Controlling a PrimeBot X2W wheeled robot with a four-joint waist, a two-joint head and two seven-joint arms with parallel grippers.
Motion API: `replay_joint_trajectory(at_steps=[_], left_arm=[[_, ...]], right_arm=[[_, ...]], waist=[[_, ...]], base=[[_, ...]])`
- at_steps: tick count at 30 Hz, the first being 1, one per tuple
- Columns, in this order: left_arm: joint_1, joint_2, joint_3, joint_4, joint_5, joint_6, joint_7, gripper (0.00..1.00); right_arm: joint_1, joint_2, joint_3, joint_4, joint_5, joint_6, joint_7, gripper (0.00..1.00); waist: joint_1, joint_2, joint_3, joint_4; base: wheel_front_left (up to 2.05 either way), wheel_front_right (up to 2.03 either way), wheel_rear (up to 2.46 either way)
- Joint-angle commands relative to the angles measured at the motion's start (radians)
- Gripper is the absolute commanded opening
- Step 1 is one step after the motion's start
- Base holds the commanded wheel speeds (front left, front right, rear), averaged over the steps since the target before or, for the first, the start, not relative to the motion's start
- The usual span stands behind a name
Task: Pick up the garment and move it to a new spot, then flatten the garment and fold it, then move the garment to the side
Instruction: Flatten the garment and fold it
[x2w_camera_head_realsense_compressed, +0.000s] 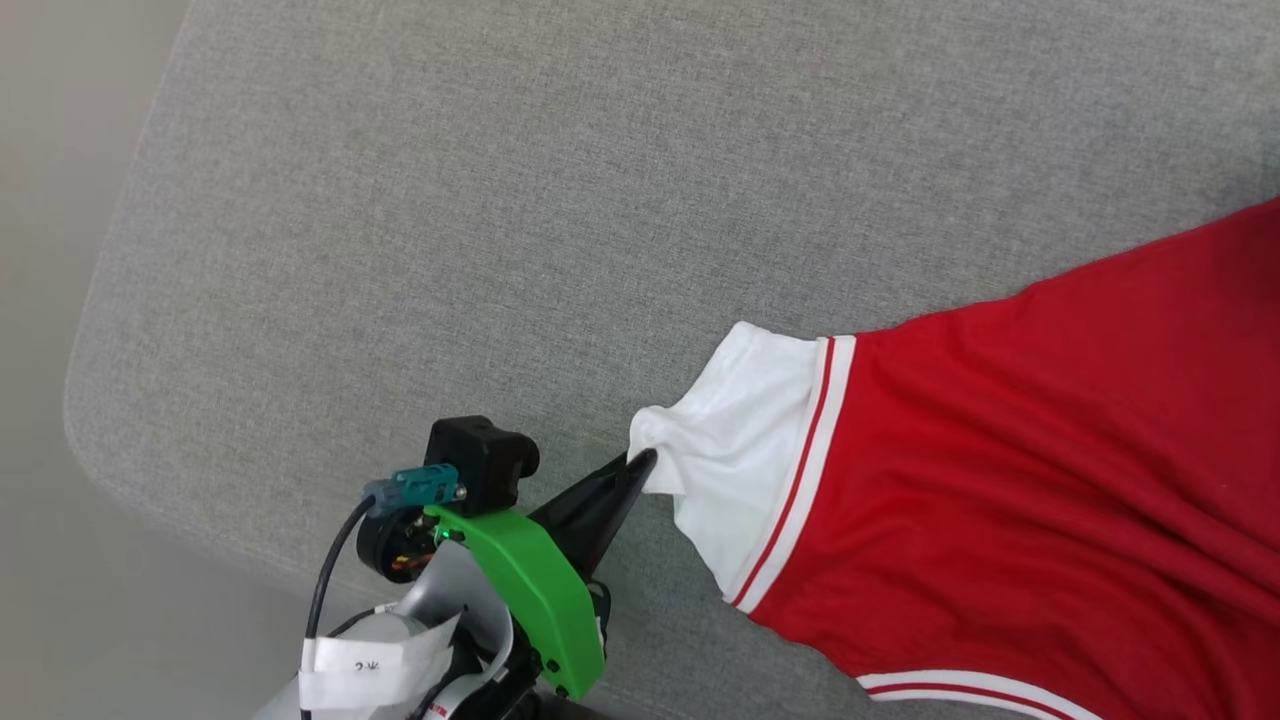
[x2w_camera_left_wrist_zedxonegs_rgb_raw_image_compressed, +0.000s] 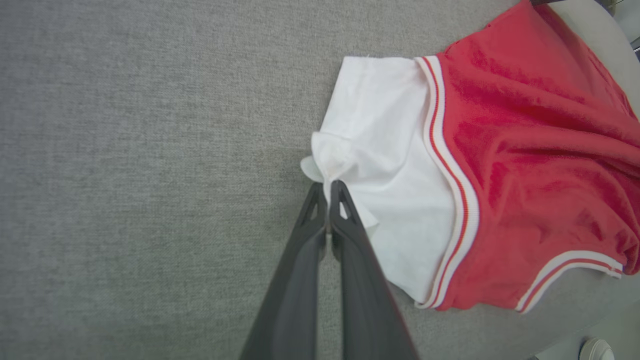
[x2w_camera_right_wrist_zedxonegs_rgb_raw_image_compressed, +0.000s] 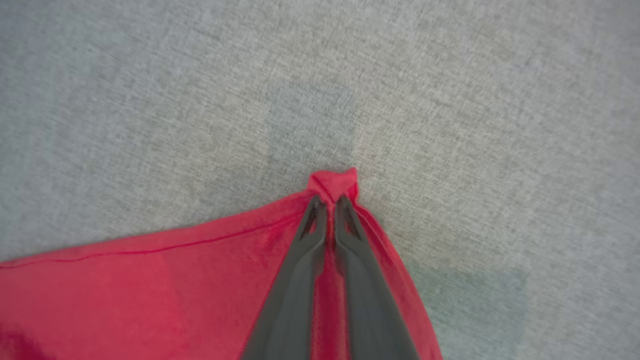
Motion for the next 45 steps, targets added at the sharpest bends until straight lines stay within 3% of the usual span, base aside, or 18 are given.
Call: replay_joint_trajectory(at_steps=[1,7,14,25,31,45], left_arm=[[-0.017,-0.001,0.004,0.006,-0.003,-0.004,-0.009,0.0],[-0.009,0.03,0.042,0.025,-0.001,0.017,-0.033,0.0],[0.014,0.066,0.121,-0.016,-0.035,0.045,-0.067,0.0],[0.012,0.151,0.25,-0.142,-0.047,0.101,-0.09,0.0],[0.002,0.175,0.309,-0.179,-0.046,0.149,-0.091,0.0],[-0.054,0.221,0.395,-0.26,-0.016,0.19,-0.113,0.0]], right_arm=[[0.049,0.014,0.021,0.032,0.013,-0.001,-0.013,0.0],[0.027,0.018,0.04,0.062,0.04,-0.001,-0.208,0.0],[0.032,0.015,0.048,0.078,0.092,-0.001,-0.343,0.0],[0.089,0.025,0.03,-0.008,0.172,-0.001,-0.54,0.0],[0.175,0.014,0.021,-0.117,0.178,-0.001,-0.575,0.0],[0.352,0.123,-0.133,-0.391,0.152,-0.001,-0.632,0.0]], waist=[[-0.0001,0.0,-0.021,-0.006],[-0.0001,0.0,-0.117,-0.051],[-0.0001,0.0,-0.213,-0.116],[-0.0001,0.0,-0.333,-0.234],[-0.0001,0.0,-0.37,-0.287],[-0.0001,0.0,-0.468,-0.378]], base=[[0.0,0.0,0.0],[0.0,0.0,0.0],[0.0,0.0,0.0],[0.0,0.0,0.0],[0.0,0.0,0.0],[0.0,0.0,0.0]])
